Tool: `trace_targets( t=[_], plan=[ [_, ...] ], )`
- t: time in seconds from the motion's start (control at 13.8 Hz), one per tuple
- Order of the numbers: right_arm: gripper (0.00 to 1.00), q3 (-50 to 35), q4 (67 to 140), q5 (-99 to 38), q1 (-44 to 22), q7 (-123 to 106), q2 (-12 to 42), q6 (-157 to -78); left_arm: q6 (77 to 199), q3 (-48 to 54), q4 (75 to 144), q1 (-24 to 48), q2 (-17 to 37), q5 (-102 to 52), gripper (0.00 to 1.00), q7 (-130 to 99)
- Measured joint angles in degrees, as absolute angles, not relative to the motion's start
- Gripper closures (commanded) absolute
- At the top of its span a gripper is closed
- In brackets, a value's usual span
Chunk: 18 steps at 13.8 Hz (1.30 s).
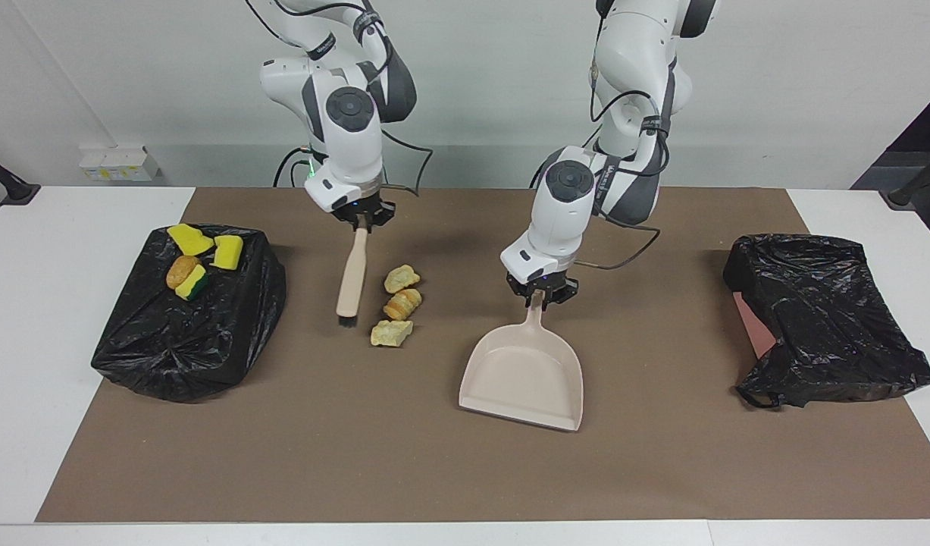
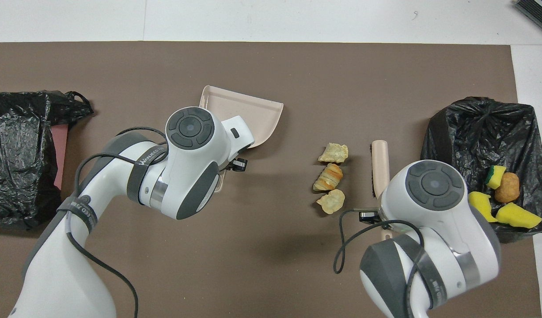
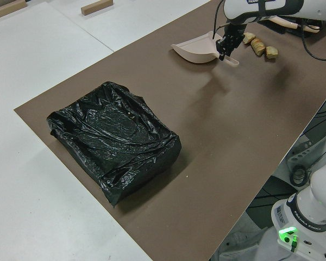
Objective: Sweep and dump trash in bin
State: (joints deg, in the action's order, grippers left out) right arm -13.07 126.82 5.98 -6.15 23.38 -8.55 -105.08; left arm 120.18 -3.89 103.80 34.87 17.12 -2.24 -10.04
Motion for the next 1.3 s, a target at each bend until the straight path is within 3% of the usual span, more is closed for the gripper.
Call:
trace_targets(
  t=[0.43,0.72,1.3],
  plan=[
    [1.0,-13.1,129.4,10.7,-2.9,6.7,-9.0,-105.0,109.7,-4.7,103.8,31.1,10.2,-1.3,1.0,7.1],
    [1.0,-13.8,131.2,7.0,-7.2,14.0,-8.5,-105.3,102.4,-5.1,104.4,24.1,4.9,-1.0,1.0,29.4],
    [1.0,-14.0,134.2,-1.7,-9.8,21.6,-7.1,-110.8,107.1,-4.2,115.0,20.9,1.0,9.2,1.0,54.5]
  ],
)
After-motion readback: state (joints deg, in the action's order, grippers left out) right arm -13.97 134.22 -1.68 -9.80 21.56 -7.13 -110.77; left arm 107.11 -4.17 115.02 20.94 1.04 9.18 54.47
